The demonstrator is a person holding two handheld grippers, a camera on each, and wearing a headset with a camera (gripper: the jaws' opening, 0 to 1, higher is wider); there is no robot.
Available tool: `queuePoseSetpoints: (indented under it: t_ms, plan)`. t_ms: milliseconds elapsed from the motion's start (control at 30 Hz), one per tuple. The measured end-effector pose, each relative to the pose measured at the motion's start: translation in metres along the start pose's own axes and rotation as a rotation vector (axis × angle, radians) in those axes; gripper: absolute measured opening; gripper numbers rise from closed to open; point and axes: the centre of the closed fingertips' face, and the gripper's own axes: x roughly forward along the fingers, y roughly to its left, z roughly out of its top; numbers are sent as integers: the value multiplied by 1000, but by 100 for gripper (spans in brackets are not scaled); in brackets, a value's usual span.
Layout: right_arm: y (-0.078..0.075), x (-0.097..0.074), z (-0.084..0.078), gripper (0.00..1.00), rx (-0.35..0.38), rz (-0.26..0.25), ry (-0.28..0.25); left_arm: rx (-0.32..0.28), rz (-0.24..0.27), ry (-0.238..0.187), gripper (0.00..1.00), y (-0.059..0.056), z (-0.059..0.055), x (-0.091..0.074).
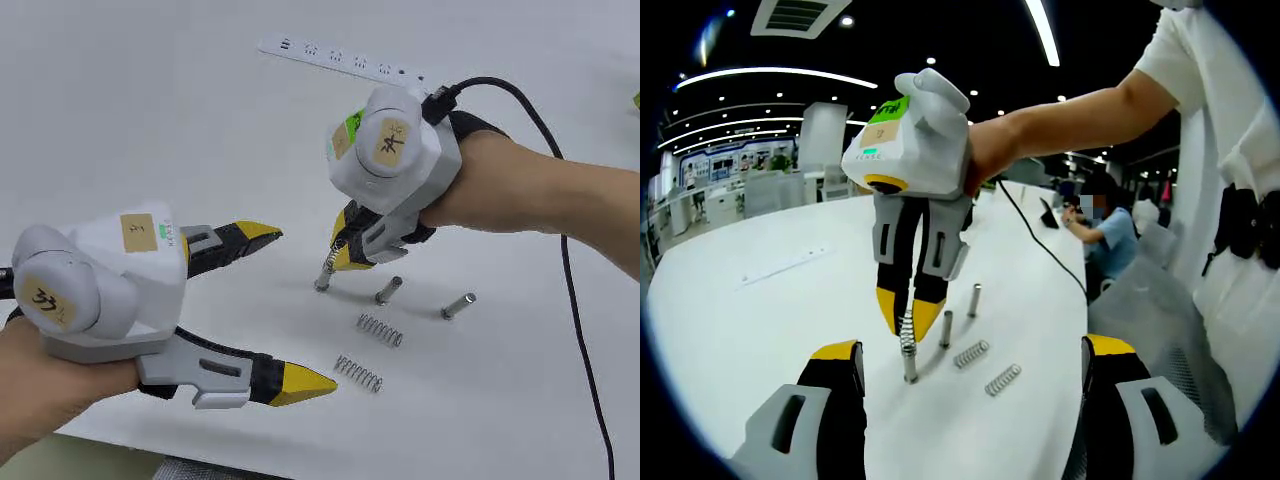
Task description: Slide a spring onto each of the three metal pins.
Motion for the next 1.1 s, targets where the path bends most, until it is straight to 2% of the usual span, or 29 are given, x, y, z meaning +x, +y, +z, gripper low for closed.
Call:
queuePoseSetpoints:
  t_ms: [633,1100]
  plan:
    - [1,17,-3,12,-9,2,21,-4,3,0,91,0,0,1]
    - [0,33,-13,12,-25,-3,48,-12,6,2,91,1,-2,1]
